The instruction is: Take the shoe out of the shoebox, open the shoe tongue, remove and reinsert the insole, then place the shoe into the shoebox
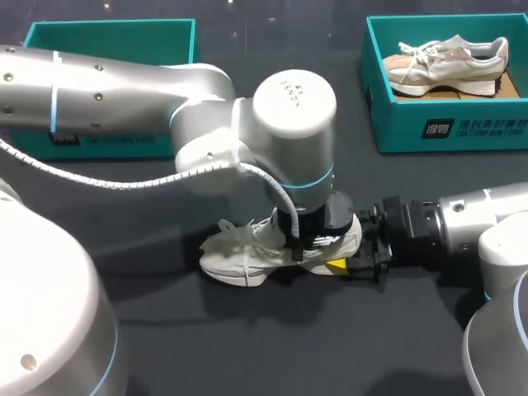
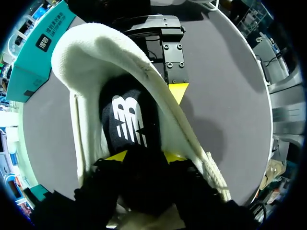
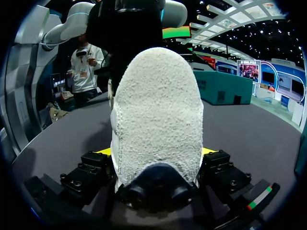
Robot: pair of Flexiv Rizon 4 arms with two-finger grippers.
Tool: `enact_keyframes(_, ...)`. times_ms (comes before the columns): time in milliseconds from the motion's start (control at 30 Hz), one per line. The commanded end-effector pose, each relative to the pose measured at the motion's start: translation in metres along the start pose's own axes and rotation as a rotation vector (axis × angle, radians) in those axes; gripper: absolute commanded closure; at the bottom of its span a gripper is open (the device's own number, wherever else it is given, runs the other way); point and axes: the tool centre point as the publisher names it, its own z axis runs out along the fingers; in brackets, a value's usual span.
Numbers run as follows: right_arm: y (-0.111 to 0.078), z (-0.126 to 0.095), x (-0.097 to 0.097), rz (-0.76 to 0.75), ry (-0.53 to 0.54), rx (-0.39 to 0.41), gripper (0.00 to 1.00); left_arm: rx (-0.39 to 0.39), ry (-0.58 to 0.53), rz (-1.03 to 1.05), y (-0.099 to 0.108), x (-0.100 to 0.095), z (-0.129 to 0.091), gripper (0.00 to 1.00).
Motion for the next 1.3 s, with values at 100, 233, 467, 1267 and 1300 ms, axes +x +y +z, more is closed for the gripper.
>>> enact_keyframes(100,0.001,0.0,0.0,0.001,0.0,0.001,1.0,-0.037,-0.089,-0.023,-0.007,-0.006,0.017,0.66)
enact_keyframes(233,0.001,0.0,0.0,0.001,0.0,0.001,1.0,-0.042,-0.11,-0.042,-0.005,-0.016,0.018,0.84)
enact_keyframes(467,0.001,0.0,0.0,0.001,0.0,0.001,1.0,-0.006,-0.087,-0.058,0.004,-0.024,0.008,1.0)
enact_keyframes(1267,0.001,0.0,0.0,0.001,0.0,0.001,1.0,0.278,0.135,-0.024,0.03,-0.003,-0.047,1.0)
enact_keyframes(1300,0.001,0.0,0.0,0.001,0.0,0.001,1.0,0.285,0.138,-0.021,0.03,-0.002,-0.049,1.0)
